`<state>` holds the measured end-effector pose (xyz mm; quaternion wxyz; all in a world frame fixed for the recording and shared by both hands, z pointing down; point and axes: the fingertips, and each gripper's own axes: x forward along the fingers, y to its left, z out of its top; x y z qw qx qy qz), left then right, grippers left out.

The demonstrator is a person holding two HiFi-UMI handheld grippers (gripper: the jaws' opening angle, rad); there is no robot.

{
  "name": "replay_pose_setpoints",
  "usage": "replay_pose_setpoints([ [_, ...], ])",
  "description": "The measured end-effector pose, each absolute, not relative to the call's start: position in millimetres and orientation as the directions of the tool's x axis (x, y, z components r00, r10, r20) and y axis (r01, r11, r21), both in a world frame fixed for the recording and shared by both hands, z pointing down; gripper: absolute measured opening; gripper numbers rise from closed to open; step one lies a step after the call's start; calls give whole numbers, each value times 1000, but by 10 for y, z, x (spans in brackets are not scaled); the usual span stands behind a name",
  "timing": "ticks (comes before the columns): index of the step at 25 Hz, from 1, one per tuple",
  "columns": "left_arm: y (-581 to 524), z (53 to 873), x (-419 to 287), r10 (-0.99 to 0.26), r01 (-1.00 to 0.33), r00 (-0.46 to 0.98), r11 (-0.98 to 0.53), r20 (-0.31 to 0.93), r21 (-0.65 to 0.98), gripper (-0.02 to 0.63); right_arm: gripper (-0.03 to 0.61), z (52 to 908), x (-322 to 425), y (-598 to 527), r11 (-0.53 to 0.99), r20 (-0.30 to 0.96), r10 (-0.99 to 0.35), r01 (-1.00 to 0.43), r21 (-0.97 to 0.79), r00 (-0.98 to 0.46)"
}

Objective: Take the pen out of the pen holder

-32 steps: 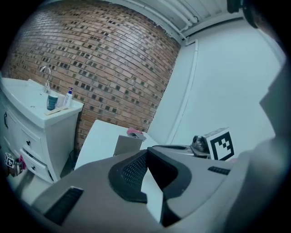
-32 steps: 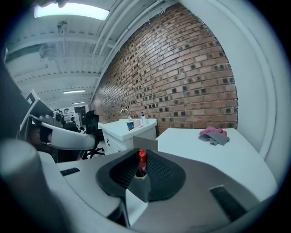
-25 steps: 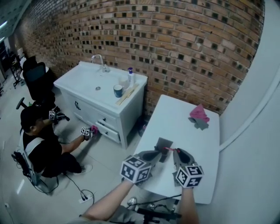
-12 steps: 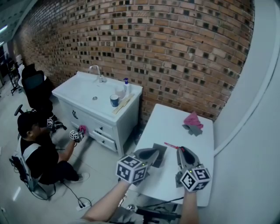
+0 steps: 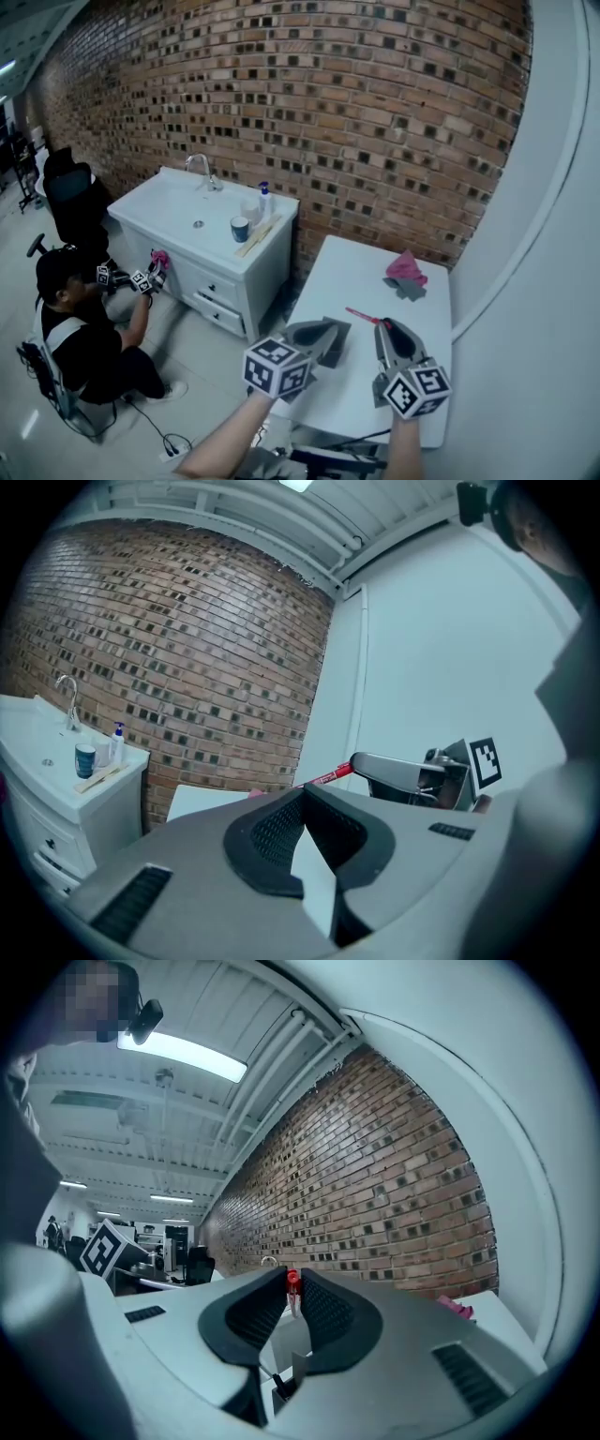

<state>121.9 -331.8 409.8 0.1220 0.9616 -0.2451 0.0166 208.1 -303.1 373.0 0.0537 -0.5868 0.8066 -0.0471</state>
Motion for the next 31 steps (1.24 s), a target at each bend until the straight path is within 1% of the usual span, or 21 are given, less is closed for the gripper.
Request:
replay_pose_setpoints([
  [8, -3293, 4091, 1248, -466, -474, 880, -852, 93, 220, 6, 55, 3773, 2074, -3015, 336, -46, -942, -933, -127, -333],
  [15, -3257, 4066, 1246, -460, -469, 883, -856, 94, 216, 6, 55, 3736, 2051, -2966, 322, -30, -947, -938, -126, -321],
  [31, -3240, 4047, 1296, -460, -468, 883, -861, 92, 200, 6, 55, 3765, 2027, -2954, 346, -27, -938, -933, -102, -345],
])
